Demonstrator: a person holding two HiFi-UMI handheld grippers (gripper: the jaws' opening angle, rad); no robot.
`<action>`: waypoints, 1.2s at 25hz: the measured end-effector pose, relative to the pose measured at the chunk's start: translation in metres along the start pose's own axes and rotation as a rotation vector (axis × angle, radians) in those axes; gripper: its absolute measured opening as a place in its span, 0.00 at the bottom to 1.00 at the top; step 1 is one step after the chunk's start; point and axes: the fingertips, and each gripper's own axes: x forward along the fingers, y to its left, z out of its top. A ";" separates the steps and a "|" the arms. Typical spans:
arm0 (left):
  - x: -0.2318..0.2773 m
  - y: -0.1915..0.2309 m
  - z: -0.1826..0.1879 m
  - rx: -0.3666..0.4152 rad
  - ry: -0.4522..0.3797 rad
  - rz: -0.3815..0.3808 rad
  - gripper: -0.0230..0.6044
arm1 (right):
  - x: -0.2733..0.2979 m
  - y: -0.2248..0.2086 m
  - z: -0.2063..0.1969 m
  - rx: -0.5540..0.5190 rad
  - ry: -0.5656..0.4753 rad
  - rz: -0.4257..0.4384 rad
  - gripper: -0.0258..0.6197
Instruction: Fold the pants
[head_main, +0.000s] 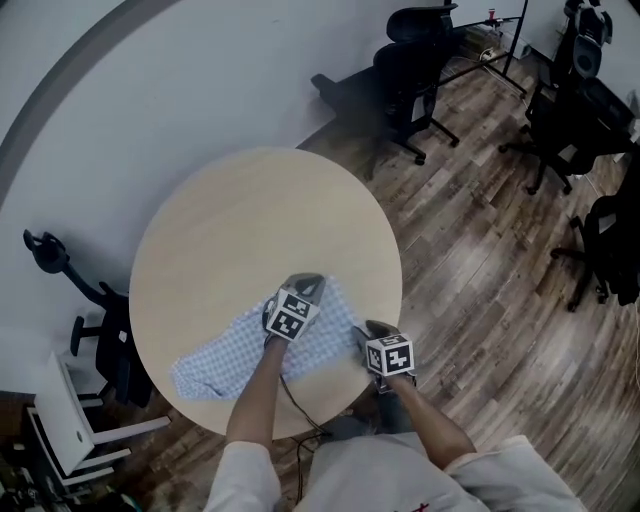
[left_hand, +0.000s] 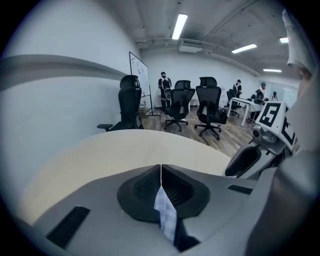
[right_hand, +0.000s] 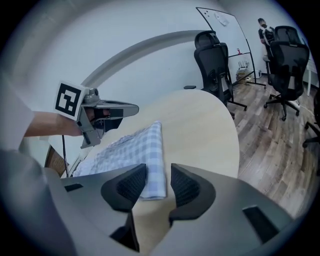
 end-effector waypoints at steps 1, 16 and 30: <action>0.005 0.001 0.001 0.032 0.017 -0.022 0.09 | 0.001 -0.002 0.001 0.011 -0.002 -0.001 0.30; 0.056 -0.016 -0.028 0.127 0.188 -0.309 0.40 | 0.000 -0.006 -0.009 0.126 -0.028 -0.107 0.32; 0.077 -0.020 -0.039 0.251 0.294 -0.396 0.12 | 0.006 -0.006 -0.008 0.057 0.046 -0.066 0.10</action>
